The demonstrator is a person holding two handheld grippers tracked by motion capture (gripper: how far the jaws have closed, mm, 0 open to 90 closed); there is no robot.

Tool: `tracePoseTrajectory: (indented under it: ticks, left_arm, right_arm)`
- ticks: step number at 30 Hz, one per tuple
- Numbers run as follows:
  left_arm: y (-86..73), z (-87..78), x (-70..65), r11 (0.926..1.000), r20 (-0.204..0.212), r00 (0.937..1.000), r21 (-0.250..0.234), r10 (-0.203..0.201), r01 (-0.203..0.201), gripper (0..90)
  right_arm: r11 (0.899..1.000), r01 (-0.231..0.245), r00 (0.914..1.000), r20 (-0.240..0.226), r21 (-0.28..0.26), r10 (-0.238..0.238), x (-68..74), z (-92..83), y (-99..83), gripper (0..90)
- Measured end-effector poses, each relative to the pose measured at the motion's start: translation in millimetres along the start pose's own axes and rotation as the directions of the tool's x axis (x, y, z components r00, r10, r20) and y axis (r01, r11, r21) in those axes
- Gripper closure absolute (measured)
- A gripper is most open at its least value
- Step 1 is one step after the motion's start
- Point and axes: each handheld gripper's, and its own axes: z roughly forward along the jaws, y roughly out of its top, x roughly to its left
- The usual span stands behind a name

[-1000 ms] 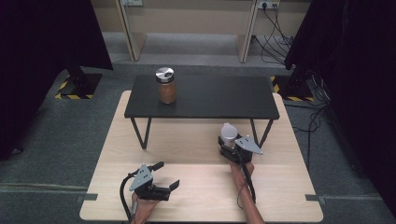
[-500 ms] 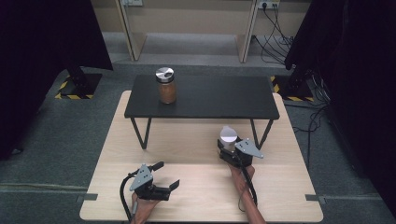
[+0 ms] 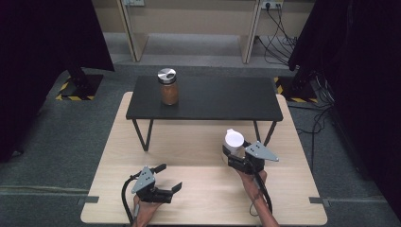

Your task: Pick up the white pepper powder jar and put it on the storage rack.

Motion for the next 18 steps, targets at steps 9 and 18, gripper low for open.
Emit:
tracePoseTrajectory:
  ticks: [9, 18]
  left_arm:
    - [0.1, 0.2, 0.2, 1.0, 0.001, 1.0, 0.001, -0.002, 0.002, 3.4]
    - [0.2, 0.3, 0.2, 1.0, 0.001, 1.0, 0.002, -0.003, 0.003, 3.4]
  right_arm:
    - [1.0, -0.021, 0.9981, -0.058, 0.003, 0.021, -8.2, -20.7, 28.5, 30.7]
    - [1.0, -0.014, 0.9965, -0.082, 0.003, 0.014, -12.0, -32.9, 54.6, 30.7]
